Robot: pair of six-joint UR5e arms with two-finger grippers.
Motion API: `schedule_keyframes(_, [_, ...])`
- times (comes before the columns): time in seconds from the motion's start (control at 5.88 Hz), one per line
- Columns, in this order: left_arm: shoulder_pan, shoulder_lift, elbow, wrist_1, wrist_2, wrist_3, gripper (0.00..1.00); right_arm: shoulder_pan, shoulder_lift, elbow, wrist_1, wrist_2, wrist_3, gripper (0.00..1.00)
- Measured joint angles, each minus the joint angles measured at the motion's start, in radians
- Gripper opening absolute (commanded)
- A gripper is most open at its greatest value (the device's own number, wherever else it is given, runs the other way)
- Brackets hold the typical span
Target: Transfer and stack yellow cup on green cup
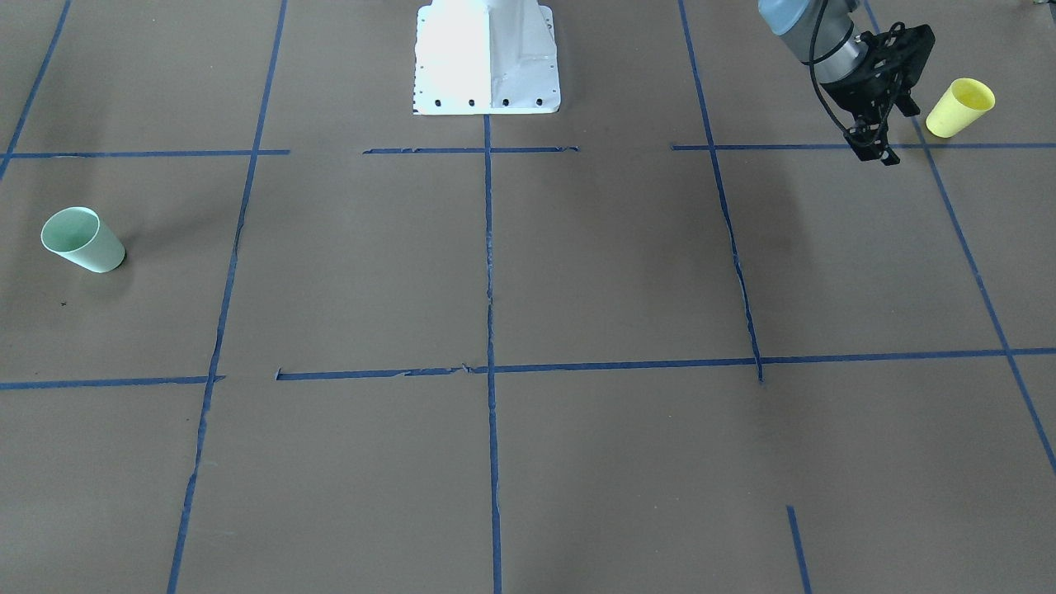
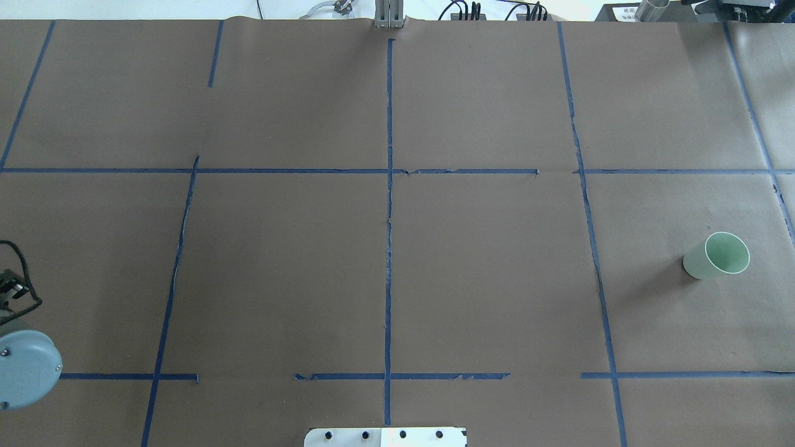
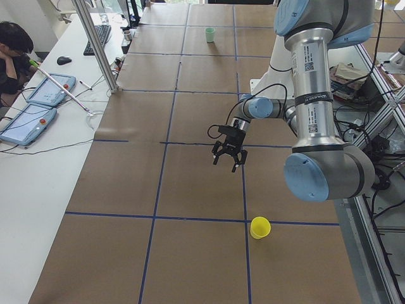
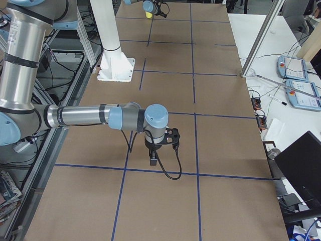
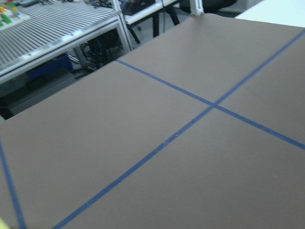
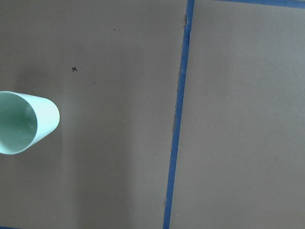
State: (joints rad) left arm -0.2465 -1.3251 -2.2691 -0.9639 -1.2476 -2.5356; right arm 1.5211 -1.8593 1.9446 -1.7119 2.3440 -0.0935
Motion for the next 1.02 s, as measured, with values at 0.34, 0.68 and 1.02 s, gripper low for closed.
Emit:
schedule_keyframes(0.34, [0.117, 0.003, 0.036, 0.128, -0.104, -0.401, 1.00, 0.000, 0.000, -0.001, 0.000, -0.001, -0.001, 1.00])
schedule_keyframes(0.68, [0.199, 0.008, 0.158, 0.136, -0.123, -0.621, 1.00, 0.000, 0.000, -0.001, 0.000, -0.002, -0.002, 1.00])
schedule_keyframes(1.02, [0.252, 0.036, 0.255, 0.105, -0.123, -0.662, 1.00, 0.001, 0.000, 0.000, 0.003, -0.002, -0.003, 1.00])
